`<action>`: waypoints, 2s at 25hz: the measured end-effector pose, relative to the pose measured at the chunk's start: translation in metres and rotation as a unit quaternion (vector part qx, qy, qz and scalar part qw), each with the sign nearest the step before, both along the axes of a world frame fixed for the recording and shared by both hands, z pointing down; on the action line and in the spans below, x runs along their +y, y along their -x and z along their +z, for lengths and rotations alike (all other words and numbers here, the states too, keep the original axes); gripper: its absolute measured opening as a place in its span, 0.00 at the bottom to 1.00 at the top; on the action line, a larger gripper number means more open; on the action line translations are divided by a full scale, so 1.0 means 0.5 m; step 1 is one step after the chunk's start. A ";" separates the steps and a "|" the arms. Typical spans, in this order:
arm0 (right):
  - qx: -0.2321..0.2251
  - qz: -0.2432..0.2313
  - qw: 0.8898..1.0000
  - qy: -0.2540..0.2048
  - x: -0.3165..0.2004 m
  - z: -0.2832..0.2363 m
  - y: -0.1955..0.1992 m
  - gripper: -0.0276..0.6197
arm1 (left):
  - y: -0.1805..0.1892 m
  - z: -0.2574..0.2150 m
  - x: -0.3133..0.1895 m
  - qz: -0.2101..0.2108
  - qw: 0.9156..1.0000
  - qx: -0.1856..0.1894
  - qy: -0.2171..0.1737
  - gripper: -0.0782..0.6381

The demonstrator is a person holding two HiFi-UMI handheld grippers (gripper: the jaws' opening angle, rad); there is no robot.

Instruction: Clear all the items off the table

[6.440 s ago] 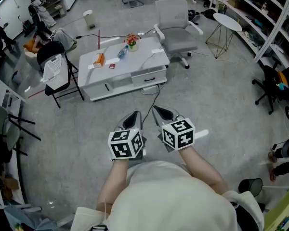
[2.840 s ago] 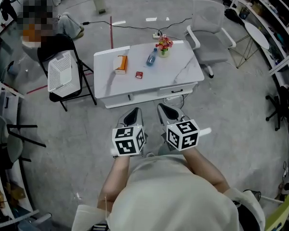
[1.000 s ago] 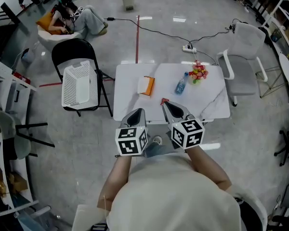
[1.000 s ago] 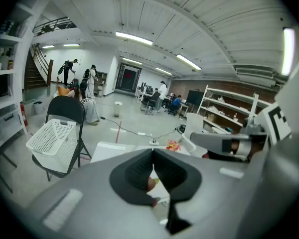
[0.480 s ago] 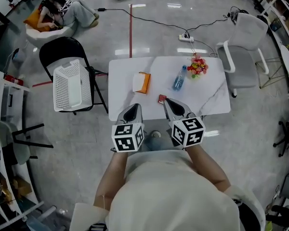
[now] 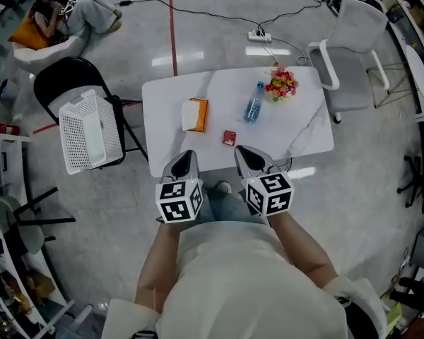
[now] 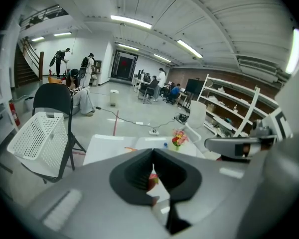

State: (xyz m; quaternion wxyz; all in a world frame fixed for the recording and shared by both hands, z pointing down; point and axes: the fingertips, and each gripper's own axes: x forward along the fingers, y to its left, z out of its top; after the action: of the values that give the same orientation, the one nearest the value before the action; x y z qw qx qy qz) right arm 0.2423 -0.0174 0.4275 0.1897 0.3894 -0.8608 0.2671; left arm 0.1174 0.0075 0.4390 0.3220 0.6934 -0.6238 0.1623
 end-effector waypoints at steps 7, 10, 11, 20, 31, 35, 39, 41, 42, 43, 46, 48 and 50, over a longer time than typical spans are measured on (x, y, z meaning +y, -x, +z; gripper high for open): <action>0.013 0.012 1.000 0.023 -0.038 0.047 0.059 0.07 | 0.048 0.040 -0.024 0.022 0.999 -0.007 0.027 0.12; 0.020 0.015 0.999 0.035 -0.053 0.071 0.092 0.08 | 0.068 0.059 -0.034 0.035 0.999 -0.006 0.038 0.12; 0.022 0.016 0.999 0.037 -0.059 0.080 0.103 0.09 | 0.077 0.065 -0.038 0.039 0.998 -0.007 0.041 0.12; 0.052 0.029 0.996 0.074 -0.120 0.190 0.181 0.23 | 0.152 0.123 -0.088 0.057 0.996 -0.007 0.066 0.12; 0.092 0.046 0.986 0.131 -0.175 0.354 0.235 0.42 | 0.191 0.232 -0.148 0.068 0.993 0.007 0.097 0.12; 0.104 0.054 0.982 0.149 -0.196 0.411 0.253 0.49 | 0.217 0.271 -0.170 0.058 0.992 0.011 0.108 0.12; 0.114 0.064 0.978 0.164 -0.217 0.467 0.265 0.54 | 0.230 0.310 -0.189 0.057 0.991 0.015 0.117 0.12; 0.117 0.071 0.976 0.172 -0.224 0.493 0.269 0.56 | 0.234 0.327 -0.197 0.060 0.991 0.018 0.121 0.12; 0.119 0.074 0.975 0.175 -0.228 0.505 0.271 0.57 | 0.235 0.336 -0.201 0.062 0.990 0.018 0.123 0.12; 0.120 0.076 0.974 0.179 -0.230 0.517 0.274 0.58 | 0.237 0.345 -0.205 0.064 0.990 0.018 0.125 0.12; 0.117 0.079 0.971 0.192 -0.238 0.553 0.285 0.61 | 0.241 0.371 -0.217 0.069 0.989 0.016 0.129 0.12; 0.119 0.082 0.969 0.198 -0.242 0.576 0.290 0.63 | 0.245 0.387 -0.223 0.071 0.988 0.017 0.134 0.12; 0.120 0.089 0.967 0.204 -0.246 0.598 0.293 0.64 | 0.250 0.403 -0.227 0.069 0.988 0.019 0.140 0.12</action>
State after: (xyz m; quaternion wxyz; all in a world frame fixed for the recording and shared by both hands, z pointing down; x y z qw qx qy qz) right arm 0.0957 -0.1405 0.7262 0.3429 0.4471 -0.7204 0.4044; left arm -0.0077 -0.1059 0.6404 0.4153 0.6863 -0.5392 0.2565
